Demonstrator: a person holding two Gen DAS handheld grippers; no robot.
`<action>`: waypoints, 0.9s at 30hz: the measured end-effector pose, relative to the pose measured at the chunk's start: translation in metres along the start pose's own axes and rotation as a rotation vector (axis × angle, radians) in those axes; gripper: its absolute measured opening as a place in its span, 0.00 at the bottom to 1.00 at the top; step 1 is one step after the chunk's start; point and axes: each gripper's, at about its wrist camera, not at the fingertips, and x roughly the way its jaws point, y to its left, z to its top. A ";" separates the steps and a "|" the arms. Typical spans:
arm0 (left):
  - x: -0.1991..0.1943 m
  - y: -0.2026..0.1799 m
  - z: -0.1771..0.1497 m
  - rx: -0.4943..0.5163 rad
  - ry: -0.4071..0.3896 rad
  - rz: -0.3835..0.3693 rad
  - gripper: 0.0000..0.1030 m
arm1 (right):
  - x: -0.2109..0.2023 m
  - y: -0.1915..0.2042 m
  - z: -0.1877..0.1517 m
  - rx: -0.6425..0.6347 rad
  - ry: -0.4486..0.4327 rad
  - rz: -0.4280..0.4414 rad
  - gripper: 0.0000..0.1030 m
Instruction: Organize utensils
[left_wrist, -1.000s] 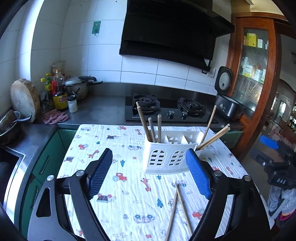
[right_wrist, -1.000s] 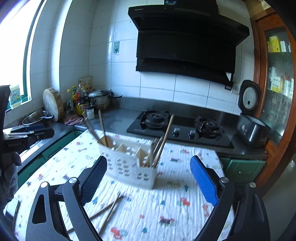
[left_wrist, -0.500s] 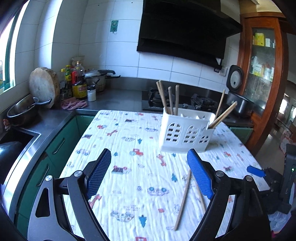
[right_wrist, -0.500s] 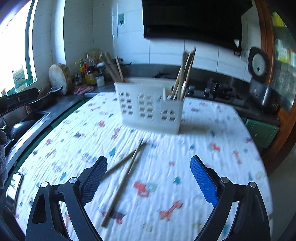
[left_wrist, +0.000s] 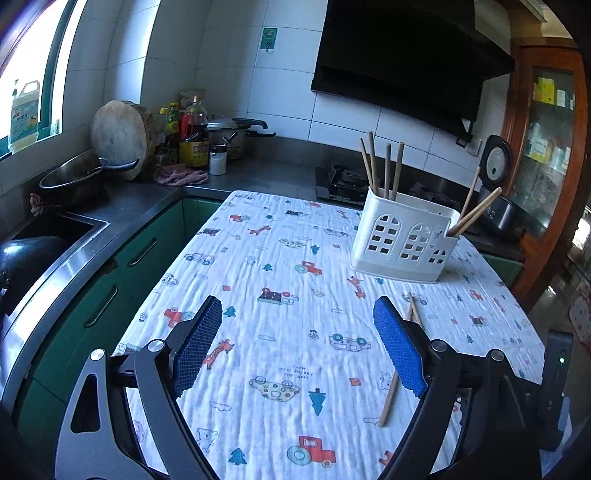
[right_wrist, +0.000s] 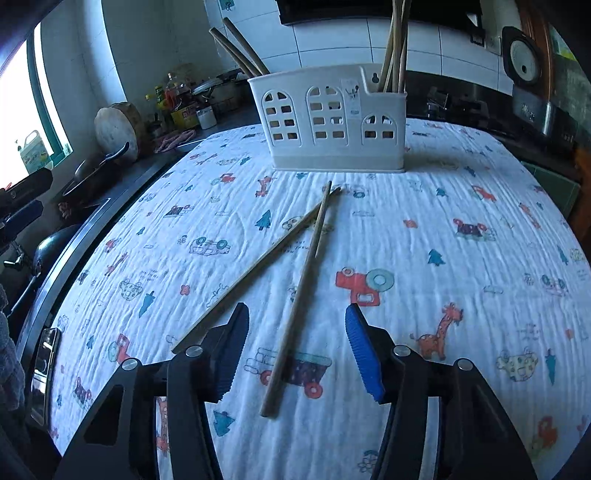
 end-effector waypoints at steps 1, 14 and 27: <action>0.000 0.002 -0.002 -0.008 0.002 0.000 0.81 | 0.004 0.001 -0.002 0.014 0.012 0.013 0.47; 0.010 0.017 -0.021 -0.053 0.042 0.004 0.74 | 0.023 0.000 -0.001 0.101 0.053 0.014 0.25; 0.014 0.010 -0.030 -0.038 0.067 0.001 0.61 | 0.030 0.013 -0.002 0.018 0.042 -0.125 0.08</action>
